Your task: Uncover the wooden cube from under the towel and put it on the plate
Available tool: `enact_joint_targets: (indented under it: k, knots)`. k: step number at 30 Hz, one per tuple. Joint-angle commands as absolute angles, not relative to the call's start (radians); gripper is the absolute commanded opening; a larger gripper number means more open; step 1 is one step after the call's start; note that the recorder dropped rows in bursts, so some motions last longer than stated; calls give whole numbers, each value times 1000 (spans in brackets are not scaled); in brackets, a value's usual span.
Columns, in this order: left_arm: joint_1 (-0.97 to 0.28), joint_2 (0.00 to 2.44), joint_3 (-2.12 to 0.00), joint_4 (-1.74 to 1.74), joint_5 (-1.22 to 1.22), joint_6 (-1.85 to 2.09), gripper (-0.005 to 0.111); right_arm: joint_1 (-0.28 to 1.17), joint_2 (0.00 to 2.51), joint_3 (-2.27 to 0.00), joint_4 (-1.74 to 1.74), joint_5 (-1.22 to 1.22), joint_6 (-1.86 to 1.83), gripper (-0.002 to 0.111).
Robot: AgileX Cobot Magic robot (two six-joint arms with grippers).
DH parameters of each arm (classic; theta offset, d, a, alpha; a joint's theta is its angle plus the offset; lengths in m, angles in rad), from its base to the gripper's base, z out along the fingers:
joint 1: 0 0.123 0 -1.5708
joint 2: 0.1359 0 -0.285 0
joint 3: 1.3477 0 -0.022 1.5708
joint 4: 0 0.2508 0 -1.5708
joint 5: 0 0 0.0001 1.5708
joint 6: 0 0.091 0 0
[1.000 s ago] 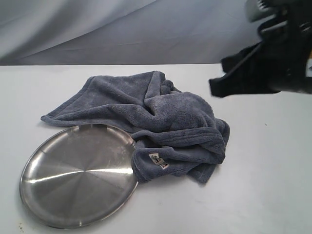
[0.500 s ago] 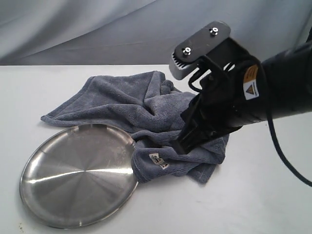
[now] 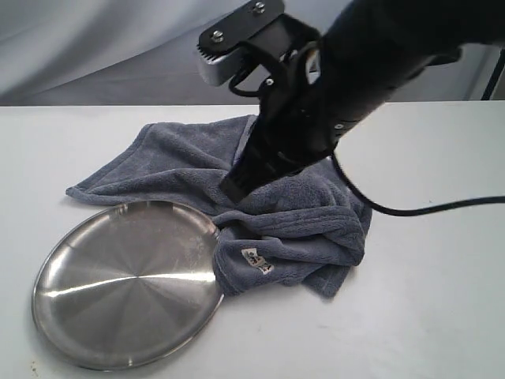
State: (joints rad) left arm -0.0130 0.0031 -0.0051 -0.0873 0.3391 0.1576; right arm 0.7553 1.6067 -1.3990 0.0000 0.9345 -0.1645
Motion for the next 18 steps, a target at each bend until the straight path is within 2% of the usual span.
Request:
enact_joint_targets:
  k: [1,11,16,18]
  knots:
    - [-12,0,0,-93,325,158,1,729,1758,-1560,0,1069,-175,0]
    - [-12,0,0,-93,325,158,1,587,1870,-1591,0,1027,-213,0]
    - [-12,0,0,-93,325,158,1,568,1930,-1596,-18,777,-19,0]
    - [-12,0,0,-93,325,158,1,568,1934,-1596,-105,755,-13,0]
